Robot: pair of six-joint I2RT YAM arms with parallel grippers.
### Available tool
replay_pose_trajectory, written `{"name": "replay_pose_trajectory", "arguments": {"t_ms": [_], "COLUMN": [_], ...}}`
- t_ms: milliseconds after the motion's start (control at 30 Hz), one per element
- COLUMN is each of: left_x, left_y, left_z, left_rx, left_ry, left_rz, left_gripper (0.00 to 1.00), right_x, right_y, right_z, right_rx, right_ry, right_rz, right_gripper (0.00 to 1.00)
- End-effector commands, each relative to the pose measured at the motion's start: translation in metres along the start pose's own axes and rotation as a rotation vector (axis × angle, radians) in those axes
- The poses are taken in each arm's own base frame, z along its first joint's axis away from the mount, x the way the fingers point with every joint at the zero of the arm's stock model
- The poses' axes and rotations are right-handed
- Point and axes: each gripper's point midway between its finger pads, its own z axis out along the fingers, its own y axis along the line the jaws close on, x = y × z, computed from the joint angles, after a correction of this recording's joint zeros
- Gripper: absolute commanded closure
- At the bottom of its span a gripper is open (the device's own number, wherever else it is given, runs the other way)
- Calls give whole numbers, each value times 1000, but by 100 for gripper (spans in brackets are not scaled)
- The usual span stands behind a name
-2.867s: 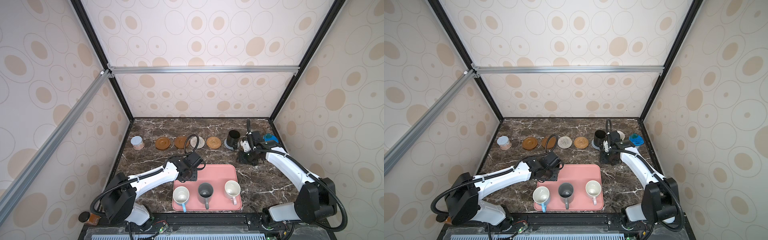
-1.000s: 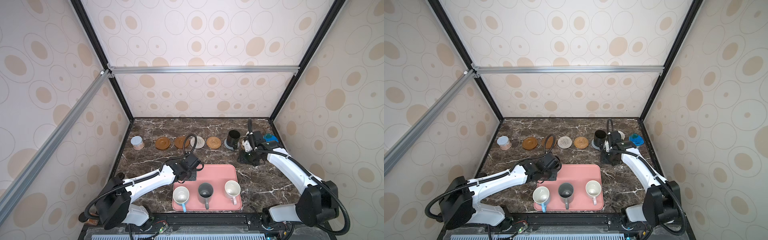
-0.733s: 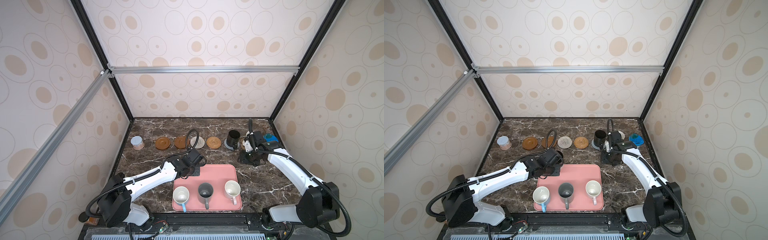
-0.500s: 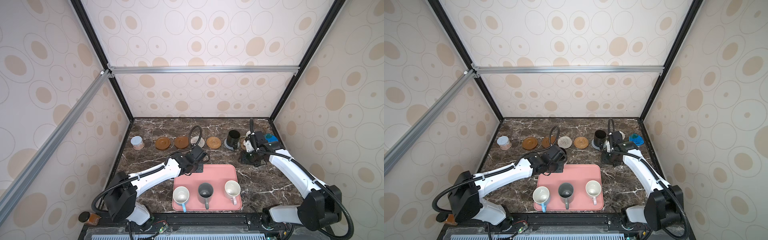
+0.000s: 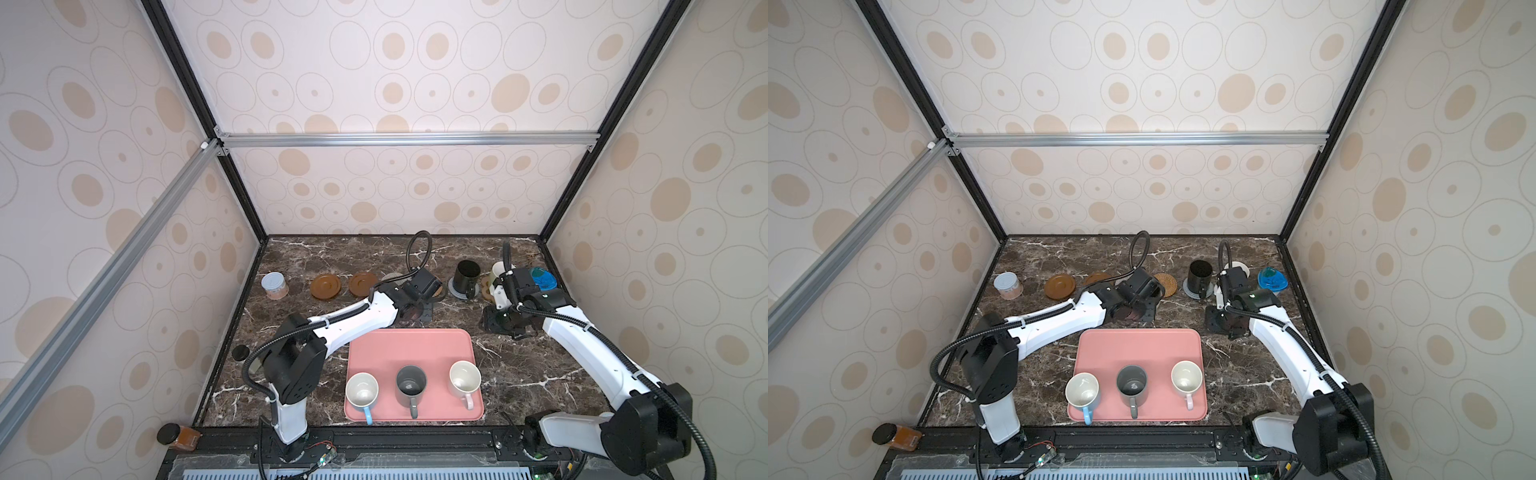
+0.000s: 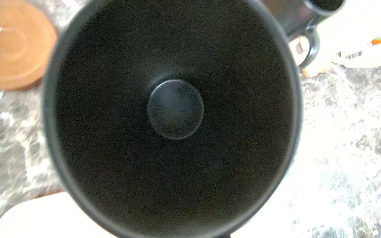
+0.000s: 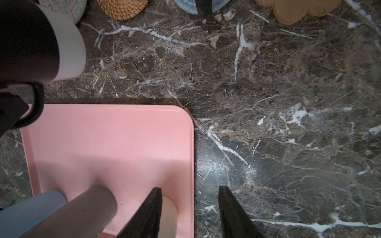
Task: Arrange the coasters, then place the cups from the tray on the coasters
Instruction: 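Lift the black mug and carry it with the left gripper toward the rattan coaster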
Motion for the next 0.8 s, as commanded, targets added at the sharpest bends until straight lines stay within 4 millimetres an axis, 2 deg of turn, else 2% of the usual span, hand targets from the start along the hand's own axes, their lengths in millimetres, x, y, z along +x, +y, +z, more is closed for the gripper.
{"name": "replay_pose_trajectory", "arguments": {"t_ms": [0,500,767], "left_x": [-46,-92,-104], "left_y": [-16,-28,-29], "left_z": [-11,42,65], "left_rx": [28,-38,-61], "left_ry": [-110,-99,-89], "left_rz": [1,-50,-83], "left_gripper": [94,94,95], "right_x": [10,29,38], "right_y": [-4,-1,2], "right_z": [-5,-7,-1], "right_rx": [18,-31,-60], "right_ry": [8,25,51], "right_rz": [-11,-18,-26], "right_gripper": [52,51,51]}}
